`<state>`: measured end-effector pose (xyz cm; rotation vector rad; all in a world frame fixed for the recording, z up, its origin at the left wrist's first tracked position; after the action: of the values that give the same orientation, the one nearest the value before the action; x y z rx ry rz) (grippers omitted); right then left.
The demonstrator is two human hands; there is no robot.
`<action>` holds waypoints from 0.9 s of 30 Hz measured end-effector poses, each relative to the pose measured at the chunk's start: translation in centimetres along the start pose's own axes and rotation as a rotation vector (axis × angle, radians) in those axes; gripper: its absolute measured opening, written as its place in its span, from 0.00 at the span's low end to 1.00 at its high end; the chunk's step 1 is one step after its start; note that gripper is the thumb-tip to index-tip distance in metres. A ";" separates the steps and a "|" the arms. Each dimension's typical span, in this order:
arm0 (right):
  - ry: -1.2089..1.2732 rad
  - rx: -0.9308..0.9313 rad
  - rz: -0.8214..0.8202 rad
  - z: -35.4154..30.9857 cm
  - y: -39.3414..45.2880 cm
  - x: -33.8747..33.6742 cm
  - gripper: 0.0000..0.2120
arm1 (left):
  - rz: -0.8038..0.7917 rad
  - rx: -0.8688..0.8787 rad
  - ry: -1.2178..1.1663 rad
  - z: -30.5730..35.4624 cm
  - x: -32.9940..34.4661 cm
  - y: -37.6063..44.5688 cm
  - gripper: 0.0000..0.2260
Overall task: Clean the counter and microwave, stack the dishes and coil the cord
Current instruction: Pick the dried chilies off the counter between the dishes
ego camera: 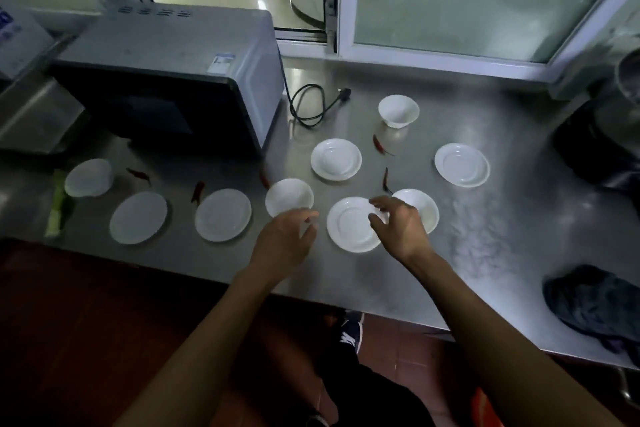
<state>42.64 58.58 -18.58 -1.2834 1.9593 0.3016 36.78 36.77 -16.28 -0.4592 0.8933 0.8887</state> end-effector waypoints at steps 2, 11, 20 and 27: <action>-0.004 0.046 0.010 1.0 2.4 -0.9 0.15 | -0.008 0.019 -0.016 0.5 0.3 2.5 0.12; -0.020 0.202 0.038 5.6 9.2 -3.3 0.14 | -0.111 -0.026 -0.055 0.7 3.6 9.5 0.15; -0.247 0.227 0.020 7.0 13.5 -1.0 0.13 | -0.220 0.147 0.037 1.7 6.5 16.4 0.14; -0.452 0.349 0.002 8.0 16.5 0.8 0.11 | -0.206 0.341 0.055 1.5 8.3 23.6 0.12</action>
<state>32.02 70.22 -27.92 -0.8952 1.5450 0.2154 20.70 55.11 -22.07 -0.2737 1.0062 0.5242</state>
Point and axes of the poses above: each hand's wrist, its own y-axis towards the middle knuckle, its own x-axis out of the palm, z = x × y, the point moved 10 cm from there along y, towards the middle knuckle, and after that the axes turned 10 degrees about x, right-handed, at the moved point
